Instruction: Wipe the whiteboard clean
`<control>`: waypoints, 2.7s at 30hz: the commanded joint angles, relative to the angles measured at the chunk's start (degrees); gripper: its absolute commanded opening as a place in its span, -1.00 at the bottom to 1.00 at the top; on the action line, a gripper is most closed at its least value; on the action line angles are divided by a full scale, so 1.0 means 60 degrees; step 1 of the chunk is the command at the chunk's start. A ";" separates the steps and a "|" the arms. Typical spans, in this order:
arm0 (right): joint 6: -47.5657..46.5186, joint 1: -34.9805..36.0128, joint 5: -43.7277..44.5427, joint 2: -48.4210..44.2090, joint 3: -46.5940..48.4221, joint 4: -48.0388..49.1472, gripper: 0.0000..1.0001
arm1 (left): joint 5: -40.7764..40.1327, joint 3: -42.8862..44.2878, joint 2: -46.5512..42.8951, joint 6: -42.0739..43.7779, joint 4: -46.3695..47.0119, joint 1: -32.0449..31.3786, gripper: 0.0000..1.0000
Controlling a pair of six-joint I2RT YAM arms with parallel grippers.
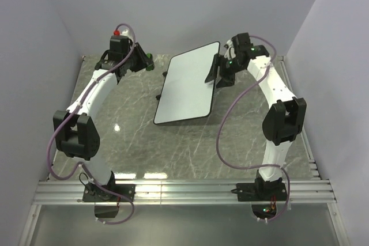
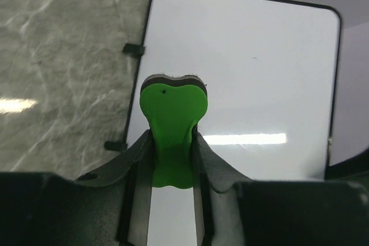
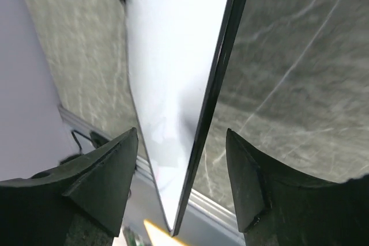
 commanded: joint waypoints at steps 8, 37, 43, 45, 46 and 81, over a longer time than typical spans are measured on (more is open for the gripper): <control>0.0154 -0.0765 0.0472 -0.0734 0.1166 -0.0149 0.63 | -0.1543 -0.2018 -0.1172 0.0549 -0.1268 0.1276 -0.99; 0.0681 -0.1630 0.1147 -0.7122 -0.4372 0.1215 0.69 | -0.3316 -0.1262 -0.0263 0.0579 -0.3915 0.2112 0.99; 0.1002 -0.1631 0.1630 -0.7867 -0.4108 0.0994 0.67 | -0.2998 -0.0819 -0.1637 0.0228 -0.4565 0.1951 0.99; 0.1543 -0.1630 0.1806 -0.8249 -0.4384 0.0950 0.66 | -0.2572 -0.0950 -0.2557 0.0198 -0.4273 0.1676 0.99; 0.2010 -0.1630 0.1778 -0.8744 -0.4545 0.0965 0.67 | -0.2309 -0.1125 -0.2882 0.0183 -0.4083 0.1615 0.99; 0.1063 -0.0972 0.2025 -1.2807 -0.4900 -0.2125 0.69 | -0.0358 0.2608 -0.3823 -0.0608 -0.4917 0.1321 0.99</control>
